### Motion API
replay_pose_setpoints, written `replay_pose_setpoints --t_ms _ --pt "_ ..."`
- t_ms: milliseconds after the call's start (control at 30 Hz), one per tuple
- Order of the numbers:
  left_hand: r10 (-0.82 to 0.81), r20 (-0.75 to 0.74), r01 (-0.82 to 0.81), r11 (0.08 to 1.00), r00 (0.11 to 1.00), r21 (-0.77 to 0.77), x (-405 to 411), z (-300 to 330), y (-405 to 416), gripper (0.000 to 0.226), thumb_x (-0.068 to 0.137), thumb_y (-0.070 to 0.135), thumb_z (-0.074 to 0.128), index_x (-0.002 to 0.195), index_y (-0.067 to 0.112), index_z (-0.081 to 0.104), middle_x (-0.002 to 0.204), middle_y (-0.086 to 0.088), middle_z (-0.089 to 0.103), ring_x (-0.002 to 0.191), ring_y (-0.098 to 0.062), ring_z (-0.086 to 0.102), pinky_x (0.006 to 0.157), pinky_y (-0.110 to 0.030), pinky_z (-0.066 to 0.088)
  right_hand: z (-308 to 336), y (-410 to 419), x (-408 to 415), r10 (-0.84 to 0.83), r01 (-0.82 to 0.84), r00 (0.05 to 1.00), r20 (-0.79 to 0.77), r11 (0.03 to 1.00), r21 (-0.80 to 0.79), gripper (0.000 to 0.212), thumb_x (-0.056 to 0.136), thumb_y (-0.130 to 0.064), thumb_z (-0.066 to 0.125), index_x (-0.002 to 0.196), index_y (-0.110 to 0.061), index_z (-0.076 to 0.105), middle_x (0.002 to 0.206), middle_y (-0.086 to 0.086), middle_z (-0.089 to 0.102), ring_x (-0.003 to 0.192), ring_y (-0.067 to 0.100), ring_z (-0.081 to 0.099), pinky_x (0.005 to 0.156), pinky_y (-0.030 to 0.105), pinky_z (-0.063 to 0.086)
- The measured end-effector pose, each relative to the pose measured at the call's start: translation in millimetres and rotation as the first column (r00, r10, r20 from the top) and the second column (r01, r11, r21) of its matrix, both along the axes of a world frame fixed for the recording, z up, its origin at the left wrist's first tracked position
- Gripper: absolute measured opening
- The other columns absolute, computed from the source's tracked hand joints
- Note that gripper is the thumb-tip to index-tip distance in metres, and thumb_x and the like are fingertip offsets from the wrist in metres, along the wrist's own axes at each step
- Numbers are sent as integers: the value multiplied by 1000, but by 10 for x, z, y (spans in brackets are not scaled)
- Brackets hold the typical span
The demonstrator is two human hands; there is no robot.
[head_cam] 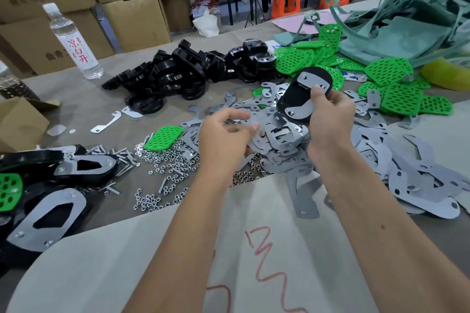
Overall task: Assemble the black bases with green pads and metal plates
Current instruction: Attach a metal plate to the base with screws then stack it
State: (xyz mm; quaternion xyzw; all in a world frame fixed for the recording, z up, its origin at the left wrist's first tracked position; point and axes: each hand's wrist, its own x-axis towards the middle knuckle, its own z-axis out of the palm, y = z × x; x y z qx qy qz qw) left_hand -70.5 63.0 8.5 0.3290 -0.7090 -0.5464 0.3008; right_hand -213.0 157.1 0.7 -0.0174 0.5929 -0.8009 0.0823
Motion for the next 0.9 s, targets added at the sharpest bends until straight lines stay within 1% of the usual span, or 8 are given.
replay_pose_setpoints --t_ms 67,167,300,367,467,567,667,900 --pt "112 -77 -97 978 991 185 36 -52 -83 13 92 11 78 99 21 74 62 6 71 45 -11 58 47 -26 50 -11 -21 19 8 -6 998 -64 1000 31 28 103 -24 63 120 -3 61 83 -3 63 62 1 57 63 16 50" --pt "206 -140 -156 940 968 303 113 -124 -201 16 94 5 73 98 20 74 69 5 76 53 -14 67 51 -27 57 -19 -84 102 59 -44 985 -161 995 91 21 102 -23 65 114 -6 63 79 -6 64 54 -7 52 55 8 43" --pt "304 -58 -309 940 951 -147 249 -185 -338 15 87 11 82 94 24 77 81 3 79 69 -20 76 70 -41 64 -8 -146 254 152 -123 963 -223 983 135 10 101 -21 67 108 -15 62 81 -7 70 63 0 56 57 15 47" --pt "334 -114 -352 910 935 -219 300 -166 -367 13 89 13 80 89 25 77 81 6 77 68 -20 76 73 -44 64 -21 -173 313 189 -155 953 -238 976 154 12 101 -22 67 109 -16 62 87 -4 73 67 2 60 60 15 49" --pt "314 -246 -299 949 917 98 359 -124 -357 20 92 12 78 78 26 77 69 11 71 53 -11 66 56 -33 61 -46 -221 398 258 -204 930 -263 955 216 11 100 -25 68 107 -18 62 83 -4 73 64 2 58 58 16 47" --pt "186 -285 -77 932 940 355 423 -141 -265 11 89 12 79 79 17 81 70 0 71 53 -12 59 43 -22 49 -61 -268 508 419 -345 869 -262 894 287 15 100 -20 68 111 -11 65 88 -1 77 78 10 72 73 30 57" --pt "87 -206 -39 973 975 228 468 -230 -256 14 90 12 79 77 18 81 65 -4 67 50 -14 55 42 -21 42 -95 -297 620 539 -445 799 -267 828 341 9 99 -18 68 107 -13 67 91 6 79 90 30 75 88 54 59" --pt "96 -169 -56 972 981 228 489 -299 -319 14 88 10 80 76 6 74 56 -5 61 45 -15 52 47 -25 47 -142 -290 650 605 -498 743 -287 785 369 13 99 -18 68 108 -10 65 91 15 78 93 48 70 86 64 55"
